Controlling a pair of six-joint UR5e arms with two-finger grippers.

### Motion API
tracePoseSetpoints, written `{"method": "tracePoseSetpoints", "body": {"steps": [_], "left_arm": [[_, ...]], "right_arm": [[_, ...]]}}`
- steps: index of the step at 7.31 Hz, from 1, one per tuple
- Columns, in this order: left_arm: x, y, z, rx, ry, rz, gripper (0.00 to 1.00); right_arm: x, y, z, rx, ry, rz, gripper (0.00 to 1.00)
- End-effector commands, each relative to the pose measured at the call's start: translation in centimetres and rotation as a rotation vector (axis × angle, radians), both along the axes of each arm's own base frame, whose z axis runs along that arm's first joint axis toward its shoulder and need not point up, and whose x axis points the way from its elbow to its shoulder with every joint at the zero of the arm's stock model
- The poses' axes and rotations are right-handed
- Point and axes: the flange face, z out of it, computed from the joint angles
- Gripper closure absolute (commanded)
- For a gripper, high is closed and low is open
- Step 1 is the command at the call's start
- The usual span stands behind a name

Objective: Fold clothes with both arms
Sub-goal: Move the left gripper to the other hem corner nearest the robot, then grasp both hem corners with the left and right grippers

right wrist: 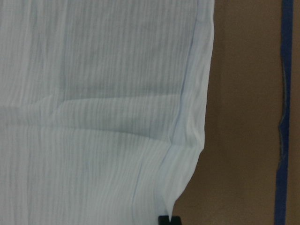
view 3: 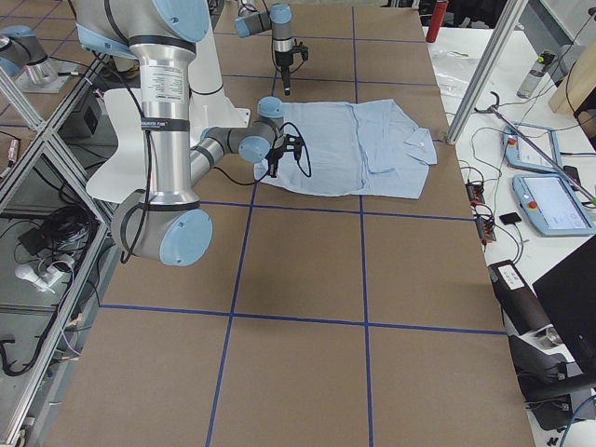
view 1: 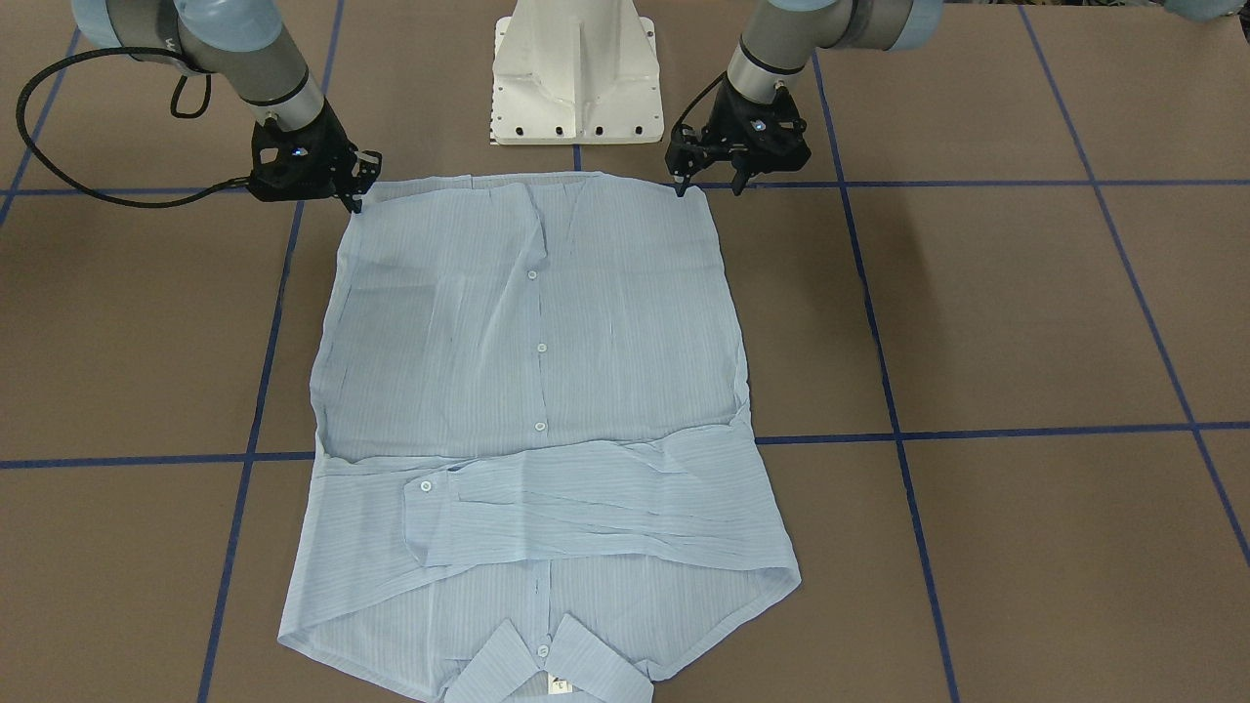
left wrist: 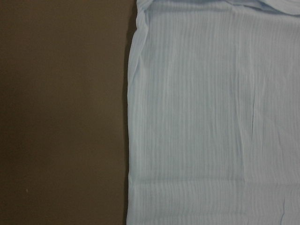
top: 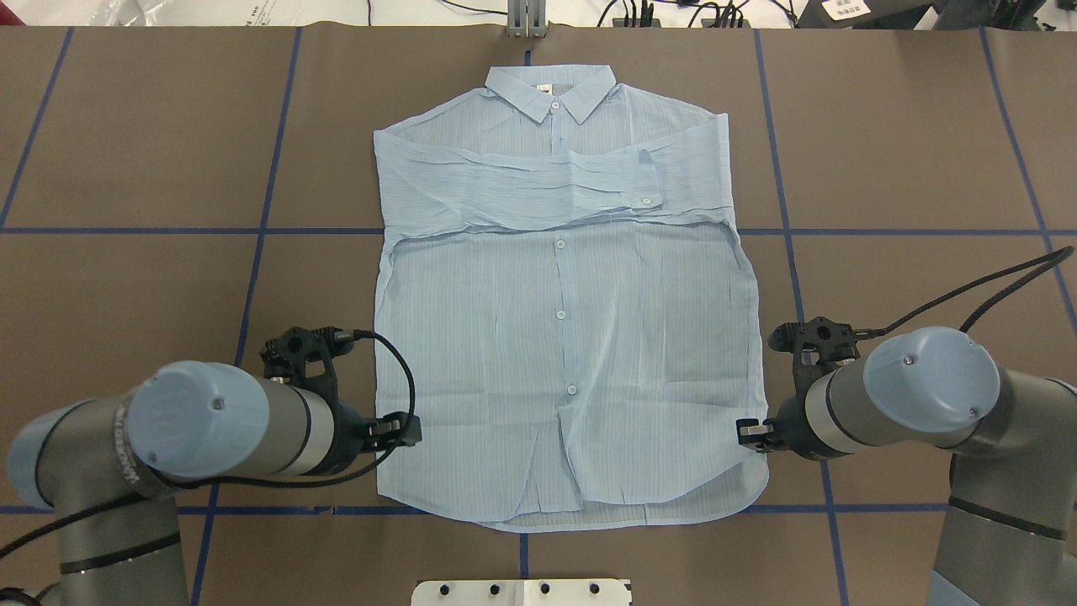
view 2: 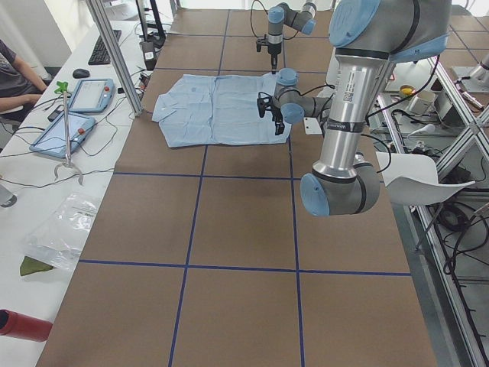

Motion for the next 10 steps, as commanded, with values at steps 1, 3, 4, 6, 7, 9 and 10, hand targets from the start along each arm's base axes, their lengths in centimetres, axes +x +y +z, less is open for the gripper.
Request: {"method": "tracePoseSetpoints", "body": {"steps": [1, 3, 4, 6, 7, 9, 10], "left_arm": [[4.7, 3.3, 1.0, -0.034, -0.086, 0.058, 0.25], [5.3, 3.1, 2.0, -0.038, -0.113, 0.057, 0.32], [5.2, 2.8, 2.0, -0.029, -0.115, 0.042, 0.33], [4.5, 1.4, 2.1, -0.029, -0.118, 0.016, 0.35], [4.3, 0.8, 2.4, -0.028, -0.136, 0.009, 0.35], [4.4, 0.9, 2.6, -0.032, -0.153, 0.010, 0.36], [4.6, 0.9, 3.0, -0.034, -0.162, 0.012, 0.39]], "right_arm": [[0.0, -0.1, -0.2, 0.000, -0.006, 0.001, 1.00], [0.1, -0.2, -0.3, 0.001, -0.007, 0.003, 1.00], [0.3, -0.3, -0.4, 0.001, -0.009, 0.006, 1.00], [0.7, -0.7, -0.4, -0.015, -0.016, 0.004, 1.00], [0.7, -0.7, -0.4, -0.017, -0.016, 0.002, 1.00], [0.6, -0.7, -0.3, -0.018, -0.014, 0.002, 1.00], [0.6, -0.7, -0.3, -0.018, -0.014, 0.002, 1.00]]}}
